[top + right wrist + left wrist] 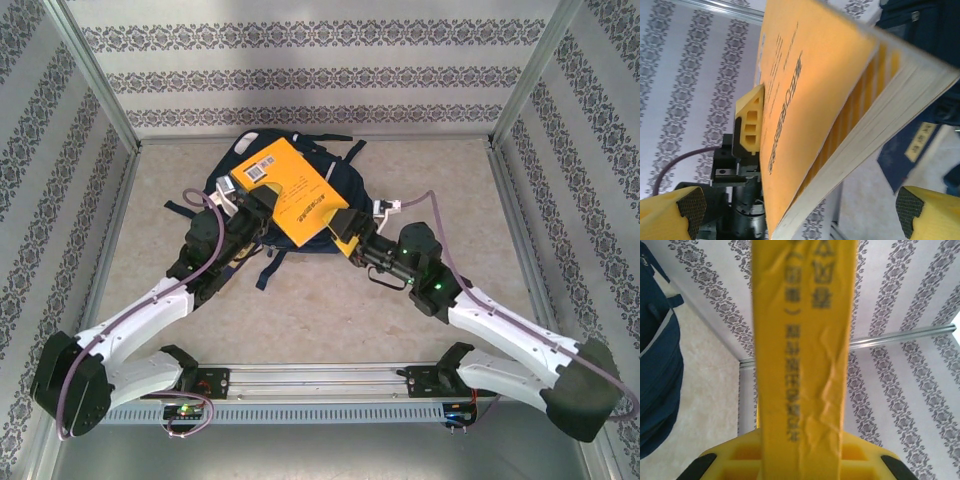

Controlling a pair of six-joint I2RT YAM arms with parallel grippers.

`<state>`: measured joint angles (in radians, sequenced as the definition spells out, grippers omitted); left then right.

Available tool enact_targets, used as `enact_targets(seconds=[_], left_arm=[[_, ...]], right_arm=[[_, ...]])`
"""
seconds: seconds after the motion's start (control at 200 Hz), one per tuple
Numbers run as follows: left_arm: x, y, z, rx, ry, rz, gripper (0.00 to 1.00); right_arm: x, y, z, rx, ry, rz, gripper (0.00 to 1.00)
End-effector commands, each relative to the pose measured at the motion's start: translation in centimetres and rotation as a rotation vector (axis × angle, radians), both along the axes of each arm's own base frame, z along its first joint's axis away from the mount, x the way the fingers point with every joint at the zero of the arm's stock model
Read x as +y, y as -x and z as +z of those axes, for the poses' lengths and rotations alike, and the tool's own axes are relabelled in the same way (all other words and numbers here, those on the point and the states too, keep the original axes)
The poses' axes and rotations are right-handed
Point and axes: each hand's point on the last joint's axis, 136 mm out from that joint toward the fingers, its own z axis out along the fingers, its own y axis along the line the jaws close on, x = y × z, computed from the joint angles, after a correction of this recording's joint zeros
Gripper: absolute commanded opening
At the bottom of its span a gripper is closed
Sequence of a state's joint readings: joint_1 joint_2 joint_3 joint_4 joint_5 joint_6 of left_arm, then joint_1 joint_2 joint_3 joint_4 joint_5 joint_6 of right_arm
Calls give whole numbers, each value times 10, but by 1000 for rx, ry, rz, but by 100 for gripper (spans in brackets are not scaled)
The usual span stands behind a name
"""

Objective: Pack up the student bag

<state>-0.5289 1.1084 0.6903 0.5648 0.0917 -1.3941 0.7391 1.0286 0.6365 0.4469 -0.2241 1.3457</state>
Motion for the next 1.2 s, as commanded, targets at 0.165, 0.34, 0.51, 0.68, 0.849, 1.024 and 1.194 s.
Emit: enact_targets(seconds=[0.165, 0.34, 0.51, 0.68, 0.849, 1.024, 1.194], left_arm=[[-7, 9, 70, -152, 194, -3, 0], [-11, 12, 62, -128, 187, -6, 0], [-12, 12, 53, -105, 167, 0, 0], [-9, 13, 40, -70, 104, 19, 0], [-25, 14, 33, -70, -151, -54, 36], [-45, 5, 17, -88, -547, -184, 66], [-60, -33, -15, 13, -774, -350, 72]], right_arm=[[11, -18, 50, -107, -214, -77, 94], [13, -32, 52, -141, -225, -133, 72], [20, -42, 49, -146, -214, -145, 34], [13, -44, 41, -142, -180, -181, 5], [-8, -44, 35, -137, -72, -225, 0], [-70, -44, 4, -86, 158, -336, 0], [-140, -34, -31, -23, 350, -427, 0]])
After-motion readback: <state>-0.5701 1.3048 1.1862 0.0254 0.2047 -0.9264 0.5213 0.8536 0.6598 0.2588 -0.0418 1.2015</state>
